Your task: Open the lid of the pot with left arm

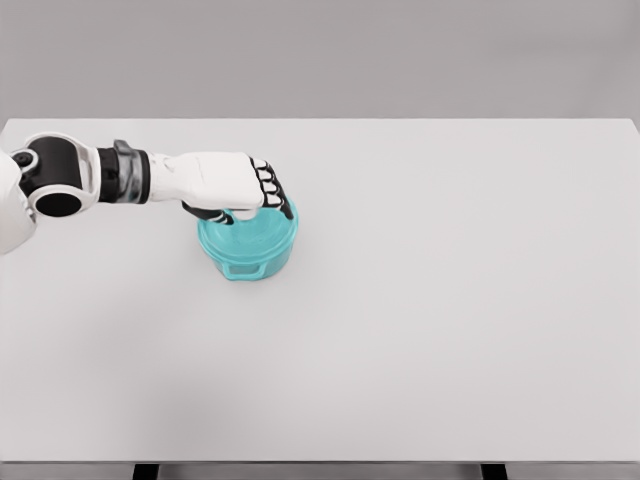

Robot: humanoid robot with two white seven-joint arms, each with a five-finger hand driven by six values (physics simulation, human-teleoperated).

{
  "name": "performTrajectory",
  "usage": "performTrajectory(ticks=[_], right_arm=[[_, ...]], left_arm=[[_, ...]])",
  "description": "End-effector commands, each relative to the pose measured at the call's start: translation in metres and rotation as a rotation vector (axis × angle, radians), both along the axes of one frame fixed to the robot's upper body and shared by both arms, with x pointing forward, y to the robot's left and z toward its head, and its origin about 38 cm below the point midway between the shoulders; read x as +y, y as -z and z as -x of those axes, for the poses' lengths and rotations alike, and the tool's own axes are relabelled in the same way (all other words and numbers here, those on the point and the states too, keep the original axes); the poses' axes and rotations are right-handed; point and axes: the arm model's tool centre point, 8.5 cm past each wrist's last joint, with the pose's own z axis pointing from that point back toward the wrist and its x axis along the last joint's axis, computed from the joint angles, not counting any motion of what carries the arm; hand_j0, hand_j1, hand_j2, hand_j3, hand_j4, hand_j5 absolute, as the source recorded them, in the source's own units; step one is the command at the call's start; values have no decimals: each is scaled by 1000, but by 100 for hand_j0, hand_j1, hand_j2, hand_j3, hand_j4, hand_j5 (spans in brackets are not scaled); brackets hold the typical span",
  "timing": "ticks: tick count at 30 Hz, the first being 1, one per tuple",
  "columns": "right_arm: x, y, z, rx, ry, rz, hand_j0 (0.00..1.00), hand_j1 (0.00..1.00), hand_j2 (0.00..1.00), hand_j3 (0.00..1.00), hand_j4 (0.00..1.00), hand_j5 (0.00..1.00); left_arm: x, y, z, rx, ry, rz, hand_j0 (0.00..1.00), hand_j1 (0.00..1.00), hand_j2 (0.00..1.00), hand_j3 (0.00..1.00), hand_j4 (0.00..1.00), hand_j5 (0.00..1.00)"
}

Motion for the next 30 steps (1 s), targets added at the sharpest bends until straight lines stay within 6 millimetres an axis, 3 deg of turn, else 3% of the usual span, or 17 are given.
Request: performTrajectory(ticks=[1, 14, 18, 22, 30], right_arm=[[0, 0, 0, 0, 0, 0, 100, 100, 100, 100, 100, 100], [0, 0, 0, 0, 0, 0, 100, 100, 100, 100, 100, 100], [0, 0, 0, 0, 0, 0, 100, 100, 100, 100, 100, 100], [0, 0, 0, 0, 0, 0, 100, 100, 100, 100, 100, 100], [0, 0, 0, 0, 0, 0, 100, 100, 100, 100, 100, 100]], left_arm=[[0, 0, 0, 3, -2, 3, 81, 81, 81, 81, 81, 81], [0, -3, -1, -4, -1, 2, 66, 66, 66, 66, 66, 66], [0, -2, -1, -2, -1, 0, 66, 66, 66, 66, 66, 66], [0, -3, -1, -4, -2, 0, 58, 58, 58, 58, 58, 58], [1, -2, -1, -3, -2, -2, 58, 58, 58, 58, 58, 58]])
